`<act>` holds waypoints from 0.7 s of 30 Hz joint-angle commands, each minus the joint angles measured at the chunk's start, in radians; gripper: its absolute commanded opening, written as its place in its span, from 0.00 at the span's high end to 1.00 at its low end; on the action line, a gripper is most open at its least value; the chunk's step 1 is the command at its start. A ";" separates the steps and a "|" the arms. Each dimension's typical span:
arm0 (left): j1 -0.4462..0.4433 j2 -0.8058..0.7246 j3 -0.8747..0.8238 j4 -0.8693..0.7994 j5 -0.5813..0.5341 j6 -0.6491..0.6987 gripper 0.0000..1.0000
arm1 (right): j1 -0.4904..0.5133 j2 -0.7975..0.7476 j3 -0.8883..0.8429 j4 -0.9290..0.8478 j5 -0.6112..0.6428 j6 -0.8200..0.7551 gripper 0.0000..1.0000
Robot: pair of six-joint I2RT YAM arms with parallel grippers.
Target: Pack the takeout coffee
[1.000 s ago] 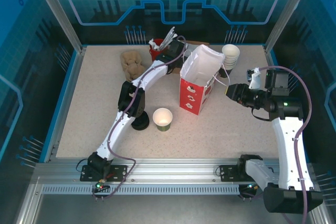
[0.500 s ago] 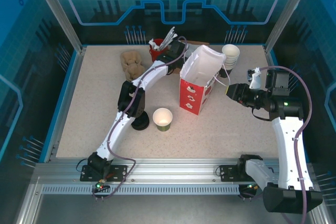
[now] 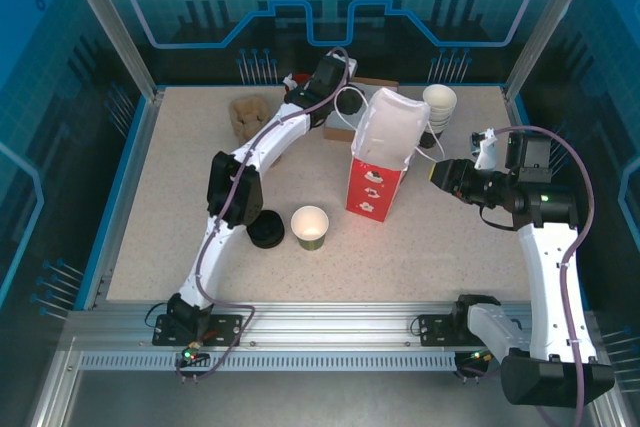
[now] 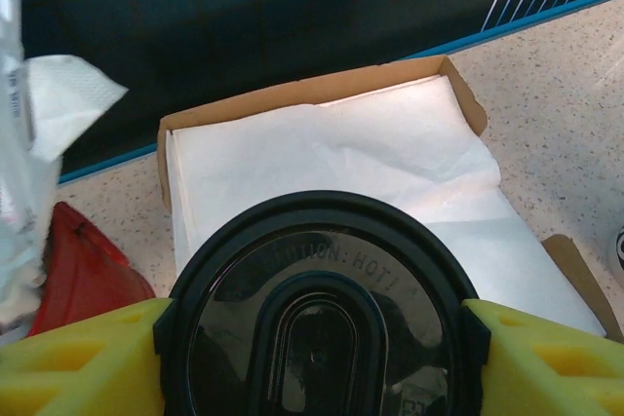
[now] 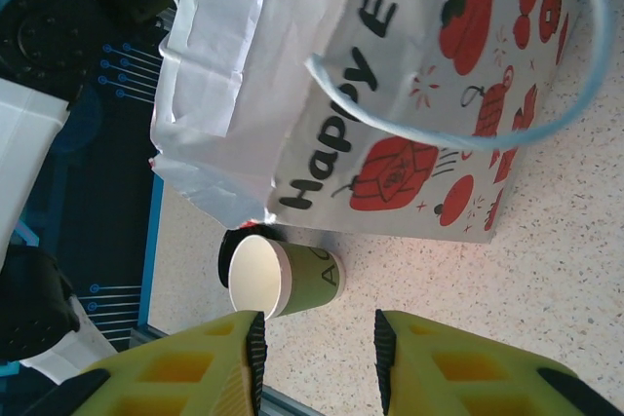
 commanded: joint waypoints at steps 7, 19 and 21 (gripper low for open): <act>0.019 -0.214 -0.239 0.044 -0.039 -0.006 0.30 | -0.015 -0.014 -0.013 0.029 -0.034 0.021 0.62; 0.069 -0.513 -0.605 0.111 -0.058 -0.041 0.30 | -0.016 -0.020 -0.020 0.037 -0.043 0.032 0.62; 0.077 -0.555 -0.653 0.113 -0.065 -0.044 0.30 | -0.016 -0.020 -0.020 0.037 -0.044 0.033 0.62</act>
